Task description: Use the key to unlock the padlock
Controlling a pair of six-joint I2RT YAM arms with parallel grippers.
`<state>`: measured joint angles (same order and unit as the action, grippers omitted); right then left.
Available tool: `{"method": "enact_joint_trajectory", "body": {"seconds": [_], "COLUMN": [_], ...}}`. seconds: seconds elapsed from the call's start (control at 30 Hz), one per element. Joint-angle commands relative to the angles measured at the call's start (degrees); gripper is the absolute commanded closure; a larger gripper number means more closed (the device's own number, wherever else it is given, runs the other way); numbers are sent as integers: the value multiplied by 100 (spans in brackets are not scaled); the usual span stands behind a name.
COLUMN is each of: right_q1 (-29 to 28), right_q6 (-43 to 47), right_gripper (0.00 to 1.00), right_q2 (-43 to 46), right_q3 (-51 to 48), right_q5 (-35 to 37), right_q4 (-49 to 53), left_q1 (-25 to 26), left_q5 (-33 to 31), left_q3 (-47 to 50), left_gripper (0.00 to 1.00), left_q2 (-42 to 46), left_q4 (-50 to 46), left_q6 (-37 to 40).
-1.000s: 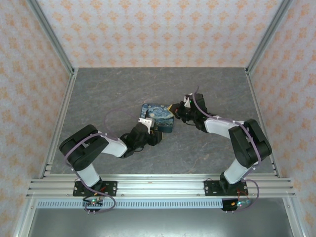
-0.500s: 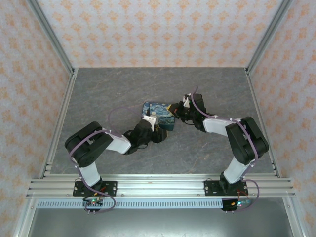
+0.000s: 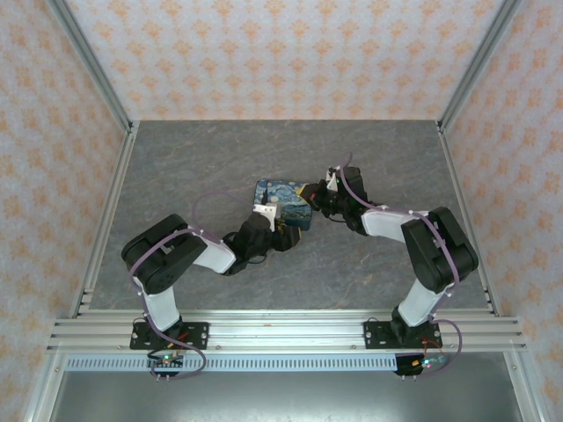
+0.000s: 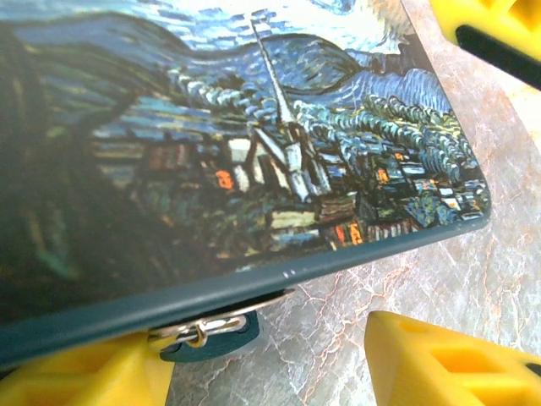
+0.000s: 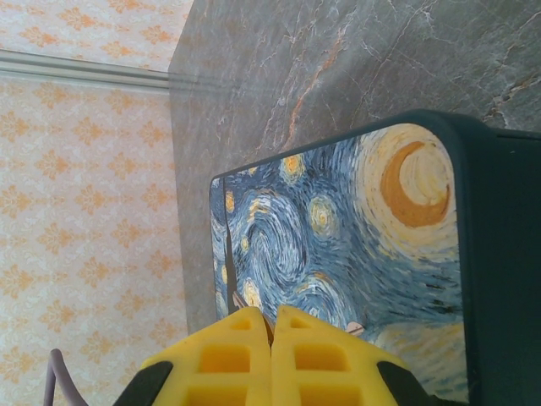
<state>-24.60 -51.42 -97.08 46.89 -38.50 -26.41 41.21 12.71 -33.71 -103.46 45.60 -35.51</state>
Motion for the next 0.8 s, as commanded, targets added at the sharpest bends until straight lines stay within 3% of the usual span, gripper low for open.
{"method": "enact_joint_trajectory", "body": {"seconds": [0.0, 0.77], "right_q1": [-34, -27], "right_q6": [30, 35], "right_gripper": [100, 100], "right_q2": [-157, -275], "right_q3": [-5, -42], "right_q5": [-35, -43], "right_q4": [49, -39], "left_q1": [6, -23], "left_q5": [243, 262], "left_q3": [-30, 424], "left_gripper": [39, 41], "left_q2": [-107, -26], "left_q4": [438, 1663], "left_q6": [-309, -1185]}}
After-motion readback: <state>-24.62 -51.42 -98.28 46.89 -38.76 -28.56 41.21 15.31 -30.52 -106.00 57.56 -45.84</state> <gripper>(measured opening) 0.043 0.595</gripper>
